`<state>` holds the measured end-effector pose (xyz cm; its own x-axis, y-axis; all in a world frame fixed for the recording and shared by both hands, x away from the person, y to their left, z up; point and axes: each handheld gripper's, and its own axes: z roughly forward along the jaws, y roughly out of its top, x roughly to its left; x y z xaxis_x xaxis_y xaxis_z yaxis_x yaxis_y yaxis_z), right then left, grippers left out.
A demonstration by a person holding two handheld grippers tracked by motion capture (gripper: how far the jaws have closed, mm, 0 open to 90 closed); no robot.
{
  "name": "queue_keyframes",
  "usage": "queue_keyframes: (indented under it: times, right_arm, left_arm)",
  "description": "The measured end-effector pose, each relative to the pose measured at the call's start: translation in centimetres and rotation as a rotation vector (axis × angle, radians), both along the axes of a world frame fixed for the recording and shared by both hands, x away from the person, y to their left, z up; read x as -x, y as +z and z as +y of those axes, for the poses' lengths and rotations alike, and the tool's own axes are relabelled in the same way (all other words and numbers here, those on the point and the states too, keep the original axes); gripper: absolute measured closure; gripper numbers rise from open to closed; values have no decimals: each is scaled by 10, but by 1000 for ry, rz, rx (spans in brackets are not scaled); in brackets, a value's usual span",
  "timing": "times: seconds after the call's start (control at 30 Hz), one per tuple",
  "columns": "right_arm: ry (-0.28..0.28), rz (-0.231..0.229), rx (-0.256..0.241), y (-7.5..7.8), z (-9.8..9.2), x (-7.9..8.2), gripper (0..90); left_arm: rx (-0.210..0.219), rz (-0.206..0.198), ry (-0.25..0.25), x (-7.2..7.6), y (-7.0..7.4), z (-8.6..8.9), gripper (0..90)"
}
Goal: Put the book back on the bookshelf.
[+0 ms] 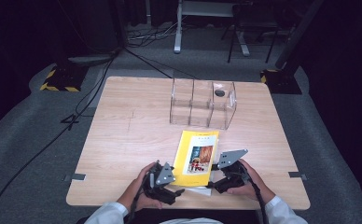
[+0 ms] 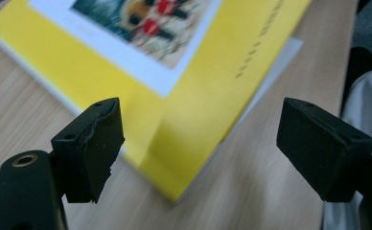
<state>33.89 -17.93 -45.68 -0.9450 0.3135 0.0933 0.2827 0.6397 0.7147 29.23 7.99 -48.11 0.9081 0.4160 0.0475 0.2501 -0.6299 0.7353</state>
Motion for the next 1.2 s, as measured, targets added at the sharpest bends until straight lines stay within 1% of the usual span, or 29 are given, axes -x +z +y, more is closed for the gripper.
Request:
queue_keyframes:
  times: [0.03,0.07,0.1,0.13,0.17,0.2,0.23,0.3,0.33,0.4,0.43,0.47,0.5,0.53,0.6,0.63,0.67,0.7,0.8,0.83,0.9,0.93,0.97,1.0,1.03,1.07,1.1,1.17,1.2]
  right_arm:
    - [-4,-3,-10,2,0,0,342]
    - [-10,-1,-17,3,1,0,342]
    - [-15,2,-32,4,1,-1,342]
    - [-15,2,-32,4,1,-1,342]
    - [-19,4,-39,6,2,-1,343]
    - [-24,-3,-39,8,4,-1,345]
    - [-26,-6,-37,8,6,-1,345]
    - [-32,-8,-36,9,7,-1,346]
    - [-34,-7,-34,10,7,-1,347]
    - [-38,-3,-43,11,6,-1,348]
    - [-39,-4,-46,12,7,-1,347]
    - [-43,-5,-48,12,7,-1,346]
    - [-45,-7,-47,12,8,-1,340]
    - [-49,-10,-46,13,8,-1,333]
    - [-49,-7,-53,14,6,-1,333]
    - [-49,-7,-53,14,6,-1,333]
    - [-49,-3,-71,16,2,-1,333]
    - [-49,-6,-75,17,1,-1,332]
    - [-44,-20,-93,22,-5,2,319]
    - [-47,-25,-101,24,-8,3,316]
    - [-46,-39,-121,29,-14,4,316]
    - [-46,-39,-121,29,-14,4,316]
    - [-49,-62,-149,34,-20,5,315]
    - [-49,-62,-149,34,-20,5,315]
    - [-40,-81,-179,37,-24,6,313]
    - [-39,-89,-184,38,-25,6,312]
    - [-38,-110,-185,39,-25,7,310]
    - [-22,-152,-178,40,-22,8,305]
    - [-22,-152,-178,40,-22,8,305]
  left_arm:
    - [-3,-1,-11,1,0,-5,171]
    - [-9,-12,-19,3,-1,-10,171]
    - [-21,-21,-18,4,-2,-15,171]
    - [-21,-21,-18,4,-2,-15,172]
    - [-47,-43,-15,5,-5,-22,172]
    - [-63,-60,1,5,-6,-26,166]
    - [-74,-75,27,5,-7,-27,171]
    - [-62,-80,51,2,-8,-26,202]
    - [-54,-87,77,-1,-8,-24,223]
    - [-51,-96,110,-4,-8,-21,288]
    - [-42,-97,111,-5,-8,-18,326]
    - [-31,-98,104,-5,-7,-16,342]
    - [-31,-98,104,-5,-7,-16,376]
    - [-8,-123,85,-4,-4,-14,428]
    - [-22,-155,71,0,-2,-12,487]
    - [-22,-155,71,0,-2,-12,530]
    - [-16,-171,50,1,0,-10,584]
    - [-16,-178,41,1,1,-9,623]
    - [-16,-186,36,2,3,-7,693]
    - [-26,-193,27,2,4,-5,705]
    - [-29,-184,23,1,3,-2,733]
    - [-29,-184,23,1,3,-2,748]
    - [-18,-172,15,-1,5,2,764]
    - [-18,-172,15,-1,5,2,776]
    - [3,-157,10,-3,7,7,785]
    - [16,-152,13,-4,7,10,795]
    - [20,-142,8,-5,8,13,802]
    - [19,-139,14,-6,8,18,812]
    - [19,-139,14,-6,8,18,816]
